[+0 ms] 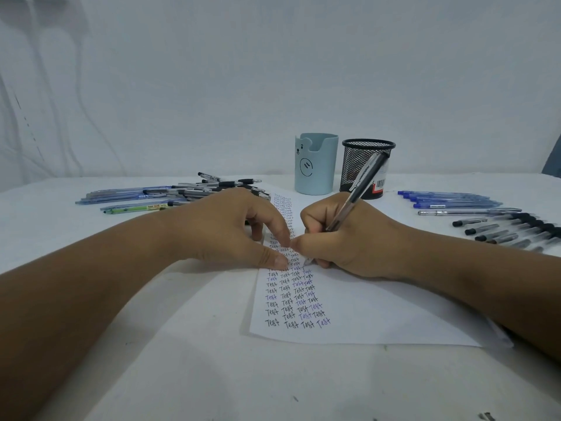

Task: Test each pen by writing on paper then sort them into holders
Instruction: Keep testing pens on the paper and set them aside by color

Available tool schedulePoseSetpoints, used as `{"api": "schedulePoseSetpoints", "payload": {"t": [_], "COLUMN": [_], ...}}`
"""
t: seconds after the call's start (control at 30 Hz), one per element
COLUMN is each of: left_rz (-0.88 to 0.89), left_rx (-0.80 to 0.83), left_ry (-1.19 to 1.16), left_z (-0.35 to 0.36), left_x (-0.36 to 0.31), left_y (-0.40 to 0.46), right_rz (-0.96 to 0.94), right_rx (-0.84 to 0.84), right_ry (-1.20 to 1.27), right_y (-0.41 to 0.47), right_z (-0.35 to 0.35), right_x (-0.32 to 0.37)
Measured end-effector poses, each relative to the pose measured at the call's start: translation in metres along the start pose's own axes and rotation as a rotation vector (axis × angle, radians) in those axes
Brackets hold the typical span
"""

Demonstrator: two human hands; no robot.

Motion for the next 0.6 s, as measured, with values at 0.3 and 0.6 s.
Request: {"api": "schedulePoseSetpoints", "payload": {"t": [0.3, 0.6], "left_rz": [-0.011, -0.016], "left_rx": [0.009, -0.011], "left_ry": [-0.008, 0.007], "left_z": [0.0009, -0.0005], "left_x": [0.0001, -0.0022], "left_y": [0.0009, 0.0002], "right_rz": [0.008, 0.014], "right_rx": [0.024, 0.018], "right_ry": [0.003, -0.02], "right_y": [-0.0007, -0.0007], "right_z": [0.0012, -0.0003], "right_x": [0.0013, -0.0016]}}
Point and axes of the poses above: each hand's wrist, its own y-axis towards the middle knuckle, its own z-axis out of the palm, x = y × z, the point moved 9 cm from there along y, towards the middle knuckle, and after that the axes turned 12 degrees about -y, right-handed, at the moved point
